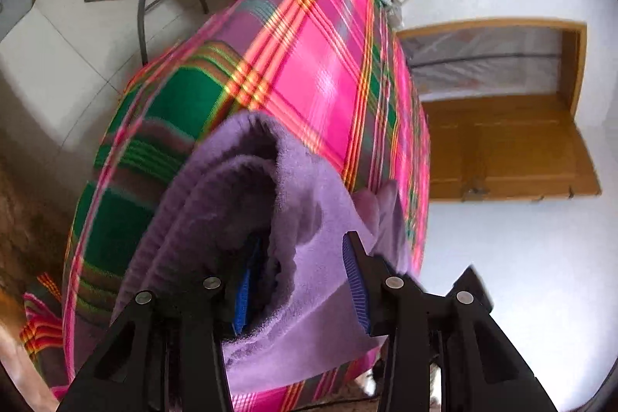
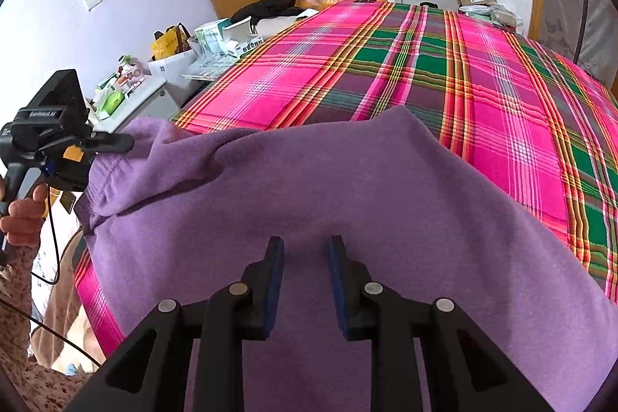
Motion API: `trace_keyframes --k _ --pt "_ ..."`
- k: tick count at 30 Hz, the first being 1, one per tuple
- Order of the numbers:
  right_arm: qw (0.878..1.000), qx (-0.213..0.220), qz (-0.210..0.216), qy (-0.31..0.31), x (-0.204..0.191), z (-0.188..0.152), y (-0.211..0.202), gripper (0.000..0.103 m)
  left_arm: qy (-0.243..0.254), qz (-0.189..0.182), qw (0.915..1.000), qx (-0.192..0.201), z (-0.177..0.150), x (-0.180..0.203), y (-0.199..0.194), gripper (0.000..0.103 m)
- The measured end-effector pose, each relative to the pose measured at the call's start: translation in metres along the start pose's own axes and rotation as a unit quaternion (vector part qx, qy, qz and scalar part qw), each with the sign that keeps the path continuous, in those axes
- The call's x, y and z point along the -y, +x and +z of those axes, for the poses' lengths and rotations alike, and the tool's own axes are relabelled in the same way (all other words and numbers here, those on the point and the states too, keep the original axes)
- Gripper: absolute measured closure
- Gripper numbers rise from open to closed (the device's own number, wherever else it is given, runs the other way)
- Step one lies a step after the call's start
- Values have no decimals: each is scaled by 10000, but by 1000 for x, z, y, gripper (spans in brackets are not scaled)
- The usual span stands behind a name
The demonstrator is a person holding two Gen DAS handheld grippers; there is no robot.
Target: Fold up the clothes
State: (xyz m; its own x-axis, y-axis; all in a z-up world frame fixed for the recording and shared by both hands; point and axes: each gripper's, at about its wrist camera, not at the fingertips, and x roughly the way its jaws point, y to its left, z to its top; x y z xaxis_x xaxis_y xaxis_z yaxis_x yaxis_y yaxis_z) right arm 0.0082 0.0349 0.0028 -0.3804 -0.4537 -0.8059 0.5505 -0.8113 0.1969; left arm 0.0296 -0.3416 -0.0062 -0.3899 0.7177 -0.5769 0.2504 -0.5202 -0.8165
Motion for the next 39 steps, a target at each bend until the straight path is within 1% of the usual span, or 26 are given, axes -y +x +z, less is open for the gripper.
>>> trace_keyframes --k 3,4,6,9,10,11,13,14,15,17,21,24,26,28,31,33,35,37,39 --pt "10000 -4 -25 -8 -2 0 0 79 -250 -141 9994 216 17 -9 -4 61" --pt "10000 -7 -30 -10 -3 0 0 79 -293 -234 9991 194 22 -9 -2 61" --pt "10000 -14 -35 3 -3 0 -1 79 -289 -345 9990 -1 26 -7 8 61" --pt "10000 -22 -46 15 -2 0 0 79 -332 -302 9988 -175 34 -8 21 61" --pt "10000 -24 -53 12 -3 0 0 79 -382 -284 9987 -192 37 -9 24 63" --pt "10000 -26 -57 13 -3 1 0 79 -442 -274 9985 -183 39 -11 25 67" --pt "10000 -32 -50 19 -3 1 1 79 -537 -266 9982 -67 41 -15 24 84" --pt "10000 -35 -47 23 -3 2 1 79 -571 -279 9980 9 41 -17 21 89" --pt "10000 -35 -44 27 -2 2 1 79 -598 -308 9977 94 39 -19 18 92" --pt "10000 -32 -44 36 -2 4 2 79 -658 -364 9968 273 37 -22 11 93" --pt "10000 -37 -46 17 -4 5 4 79 -816 -528 9924 759 33 -30 -2 95" --pt "10000 -29 -41 12 -4 5 4 79 -989 -558 9897 875 34 -38 1 95" --pt "10000 -32 -40 4 -4 5 5 79 -1013 -499 9903 814 40 -42 9 95" --pt "10000 -35 -75 -47 -5 6 4 79 -1009 -472 9906 798 43 -43 8 95" --pt "9996 74 -255 -58 -2 10 -1 79 -841 -446 9915 883 42 -37 1 95" --pt "9991 242 -343 9 7 15 -7 79 -1021 -554 9897 837 41 -44 -1 95" --pt "9976 428 -528 94 18 24 -13 79 -1240 -640 9871 787 41 -53 1 95" --pt "9961 530 -650 265 33 36 -15 79 -1257 -656 9867 789 41 -54 1 95" --pt "9959 516 -633 391 46 47 -11 77 -1274 -673 9864 790 42 -54 2 95"
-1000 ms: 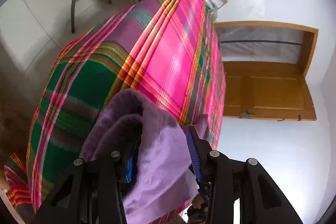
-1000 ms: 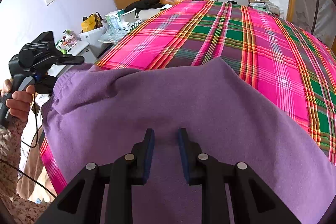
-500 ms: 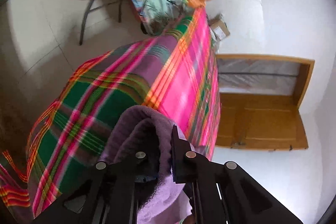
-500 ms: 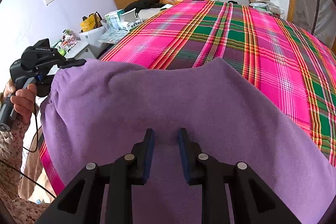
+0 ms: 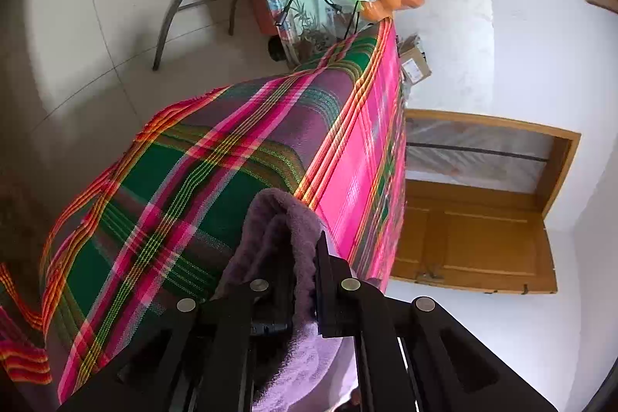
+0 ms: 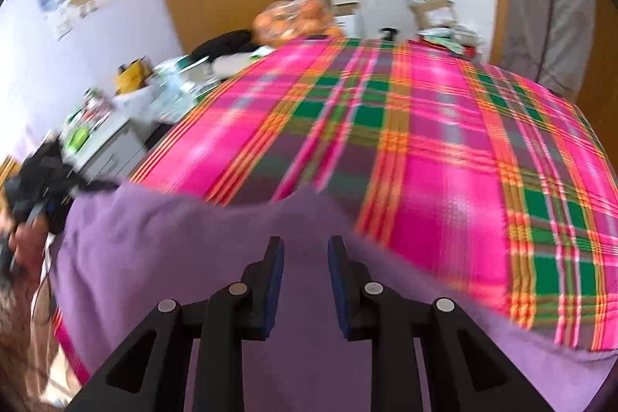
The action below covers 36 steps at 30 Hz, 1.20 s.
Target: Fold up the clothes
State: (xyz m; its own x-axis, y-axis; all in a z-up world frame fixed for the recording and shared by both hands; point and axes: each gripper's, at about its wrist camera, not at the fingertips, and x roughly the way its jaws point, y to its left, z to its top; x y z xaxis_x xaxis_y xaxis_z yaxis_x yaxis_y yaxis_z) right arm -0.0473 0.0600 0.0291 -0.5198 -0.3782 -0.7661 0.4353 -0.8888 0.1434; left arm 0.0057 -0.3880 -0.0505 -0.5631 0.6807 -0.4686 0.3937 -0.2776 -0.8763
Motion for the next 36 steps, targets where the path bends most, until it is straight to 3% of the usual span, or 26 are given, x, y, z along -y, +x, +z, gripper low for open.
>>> trace_keyframes --k 3,7,11,17,22,31,36 --pt "9996 -180 190 74 7 14 17 70 -16 5 10000 1 0 0 1 95" --pt "9970 -487 598 96 7 28 45 69 -33 34 10000 -9 0 0 1 95" --pt "9941 -527 944 57 2 30 52 95 -92 3 10000 -32 1 -1 1 95" --pt "9975 142 684 108 8 37 30 100 -77 11 9999 -71 2 0 3 95" --pt "9982 -249 458 288 11 35 63 100 -122 -11 9999 -88 3 0 6 95" --pt "9988 -280 268 302 11 34 62 98 108 224 9996 -143 2 9 5 94" --pt "9997 -62 -50 210 6 28 38 90 617 698 9948 406 -9 26 -22 86"
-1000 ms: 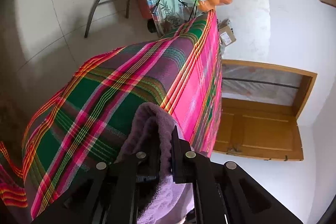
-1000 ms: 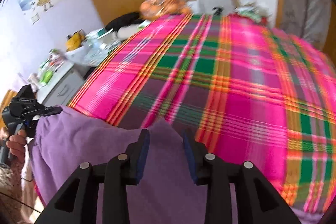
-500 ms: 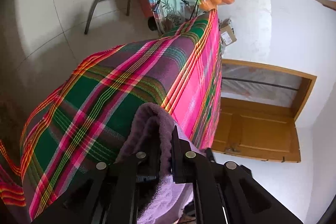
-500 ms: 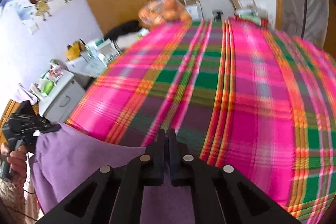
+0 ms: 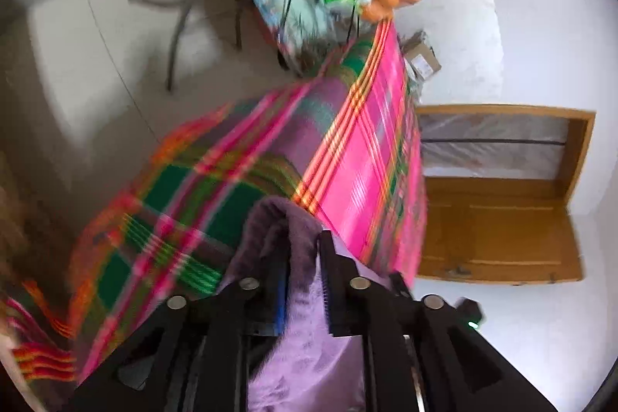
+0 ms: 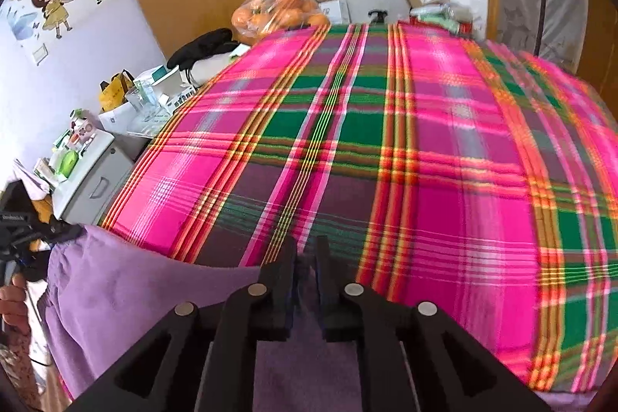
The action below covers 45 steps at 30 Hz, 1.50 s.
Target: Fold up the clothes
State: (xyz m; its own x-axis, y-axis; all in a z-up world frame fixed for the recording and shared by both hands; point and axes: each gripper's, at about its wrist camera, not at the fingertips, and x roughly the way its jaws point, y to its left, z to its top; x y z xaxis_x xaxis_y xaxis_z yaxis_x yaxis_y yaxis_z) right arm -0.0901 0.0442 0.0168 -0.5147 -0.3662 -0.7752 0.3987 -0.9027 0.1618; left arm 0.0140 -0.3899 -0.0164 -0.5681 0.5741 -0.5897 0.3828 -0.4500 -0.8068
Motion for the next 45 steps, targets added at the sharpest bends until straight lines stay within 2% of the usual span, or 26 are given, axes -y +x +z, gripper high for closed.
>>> trace_keyframes --k 1,4,6,10,12,15,16,20,22,24,25,28,29,32,35,37,40,45 --pt "9999 88 -32 -113 -4 -2 -8 89 107 92 9998 143 -3 3 -10 86" --pt "9983 306 110 -493 -23 -13 -33 85 363 7 9988 333 -15 12 -32 86" --pt "9963 371 310 -714 -36 -24 -47 81 727 237 9963 387 -30 22 -40 86" --pt "9904 148 650 -1215 -69 -57 -56 81 1649 532 9843 353 -69 45 -40 85" --pt "9858 47 652 -1549 -89 -75 -56 81 1944 619 9787 248 -82 52 -37 85" --pt "9798 -76 649 -1890 -114 -97 -52 81 2376 889 9661 483 -102 60 -43 85" --pt "9788 -96 673 -1930 -121 -101 -50 81 2480 944 9625 554 -107 62 -45 85" --pt "9774 -124 777 -1961 -142 -111 -41 81 2622 1060 9571 628 -120 59 -50 85" --pt "9774 -110 800 -1955 -155 -112 -35 80 2618 1056 9578 539 -122 57 -46 85" --pt "9775 -149 856 -1921 -167 -110 -26 75 2579 966 9606 367 -121 52 -37 85" --pt "9768 -137 863 -1957 -173 -110 -24 68 2572 993 9608 308 -121 49 -33 85" --pt "9735 -73 863 -2115 -192 -114 -23 64 2538 1592 9538 226 -116 37 -20 85" --pt "9724 -52 862 -2167 -198 -116 -23 63 2483 1596 9553 193 -114 31 -20 87" --pt "9664 47 740 -2460 -217 -120 -23 64 2196 1193 9681 159 -103 14 -29 91" --pt "9608 96 728 -2672 -235 -123 -23 67 1979 963 9753 194 -95 7 -33 94" --pt "9559 177 625 -2866 -244 -128 -24 71 1965 935 9758 198 -96 7 -30 94" --pt "9472 270 554 -3146 -247 -136 -31 72 1996 930 9752 227 -99 7 -29 95" --pt "9557 243 718 -2845 -214 -131 -47 71 1937 983 9758 259 -101 8 -29 96"
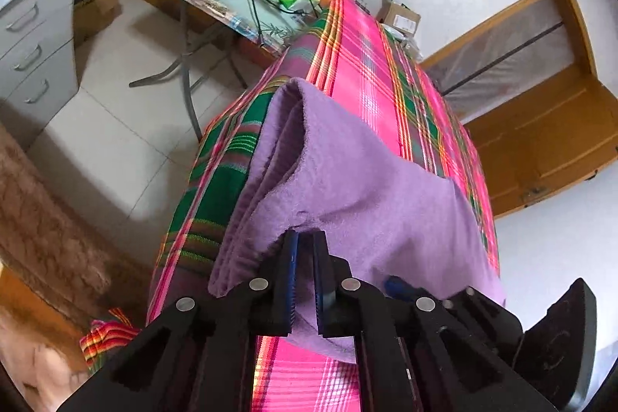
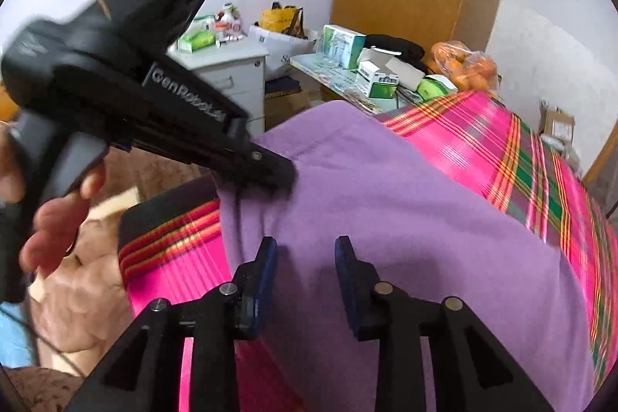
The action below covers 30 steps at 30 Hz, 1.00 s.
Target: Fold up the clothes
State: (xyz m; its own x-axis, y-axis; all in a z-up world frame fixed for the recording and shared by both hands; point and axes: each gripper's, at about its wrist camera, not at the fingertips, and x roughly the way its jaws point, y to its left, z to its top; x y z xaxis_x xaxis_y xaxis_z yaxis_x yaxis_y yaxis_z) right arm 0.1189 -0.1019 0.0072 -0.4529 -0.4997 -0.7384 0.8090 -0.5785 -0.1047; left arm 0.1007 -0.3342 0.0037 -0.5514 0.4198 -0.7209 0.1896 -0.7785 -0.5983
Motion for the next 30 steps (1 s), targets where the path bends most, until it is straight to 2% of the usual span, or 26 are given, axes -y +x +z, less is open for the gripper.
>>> trace_keyframes --k 5,10,15,19,22,26,28,30 --pt "9976 -388 -557 134 30 -33 -11 69 95 209 9997 19 -2 6 -2 96" --pt "9986 -240 -368 279 21 -48 -26 68 -76 105 9998 131 -7 -1 -5 96" --pt "9999 -131 60 56 7 -52 -41 68 -38 156 9997 174 -18 -3 -15 96" --pt "9993 -3 -219 306 26 -57 -55 68 -120 204 9994 253 -25 -5 -24 96" --pt "9958 -204 -491 744 44 -68 -54 68 -148 284 9990 300 -29 -2 -26 95" --pt "9950 -212 -312 926 40 -84 -58 68 -149 359 9983 424 -32 9 -33 94" --pt "9957 -185 -157 891 35 -85 -63 68 -42 321 9978 581 -32 21 -38 94" --pt "9951 -51 -197 965 41 -86 -69 68 126 221 9975 653 -32 34 -40 92"
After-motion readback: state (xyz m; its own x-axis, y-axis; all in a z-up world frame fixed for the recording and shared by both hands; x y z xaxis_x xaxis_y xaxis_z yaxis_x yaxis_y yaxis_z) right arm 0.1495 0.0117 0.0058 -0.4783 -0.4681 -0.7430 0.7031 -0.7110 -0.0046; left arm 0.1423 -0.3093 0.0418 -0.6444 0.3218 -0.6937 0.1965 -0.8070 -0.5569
